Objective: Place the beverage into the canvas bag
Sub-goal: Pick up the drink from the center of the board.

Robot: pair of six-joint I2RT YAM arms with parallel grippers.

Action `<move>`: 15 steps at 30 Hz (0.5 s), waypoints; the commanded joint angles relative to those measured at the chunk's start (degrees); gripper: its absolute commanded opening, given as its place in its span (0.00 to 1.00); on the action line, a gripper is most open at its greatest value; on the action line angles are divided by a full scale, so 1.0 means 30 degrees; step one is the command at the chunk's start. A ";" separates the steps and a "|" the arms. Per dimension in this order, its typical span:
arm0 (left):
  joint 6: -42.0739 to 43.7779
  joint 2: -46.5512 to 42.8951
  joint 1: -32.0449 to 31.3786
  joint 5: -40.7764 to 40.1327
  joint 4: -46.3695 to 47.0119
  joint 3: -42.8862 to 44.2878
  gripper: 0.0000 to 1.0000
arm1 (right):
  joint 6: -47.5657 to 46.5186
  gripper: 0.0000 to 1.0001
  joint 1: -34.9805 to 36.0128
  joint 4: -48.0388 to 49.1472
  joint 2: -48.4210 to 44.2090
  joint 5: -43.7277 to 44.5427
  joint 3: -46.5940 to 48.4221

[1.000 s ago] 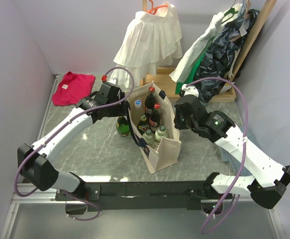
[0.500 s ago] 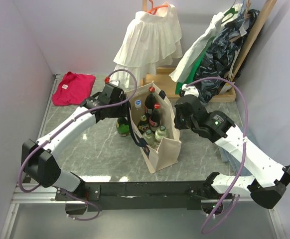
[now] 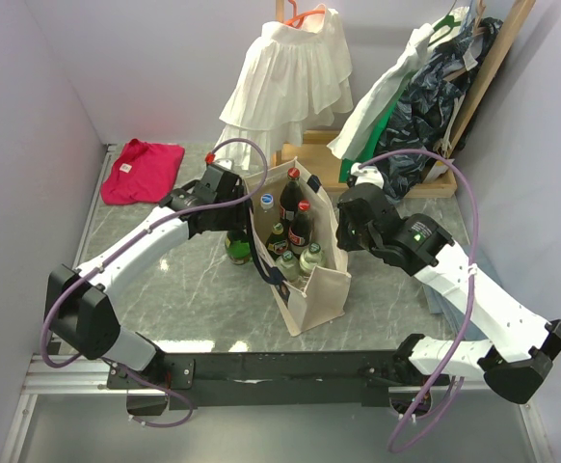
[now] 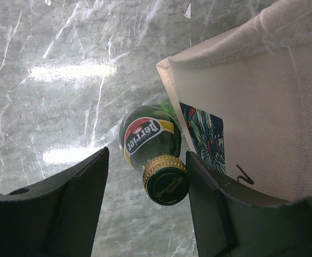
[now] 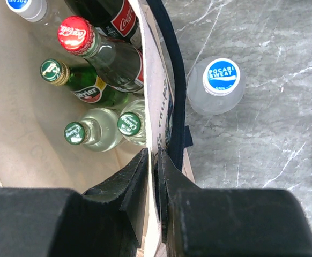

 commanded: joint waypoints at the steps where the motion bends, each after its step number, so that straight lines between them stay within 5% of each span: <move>1: 0.0345 0.0050 0.0034 -0.0203 0.0878 -0.0116 0.63 | 0.0080 0.20 0.0060 0.0289 -0.0041 0.0420 0.0563; 9: 0.0579 0.0226 0.0034 -0.0115 0.1025 0.0177 0.54 | 0.0109 0.20 0.0060 0.0231 0.0047 0.0508 0.0563; 15: 0.0843 0.0226 0.0034 0.0090 0.0996 0.0002 0.35 | 0.0080 0.20 0.0031 0.0318 -0.0100 0.0654 0.0592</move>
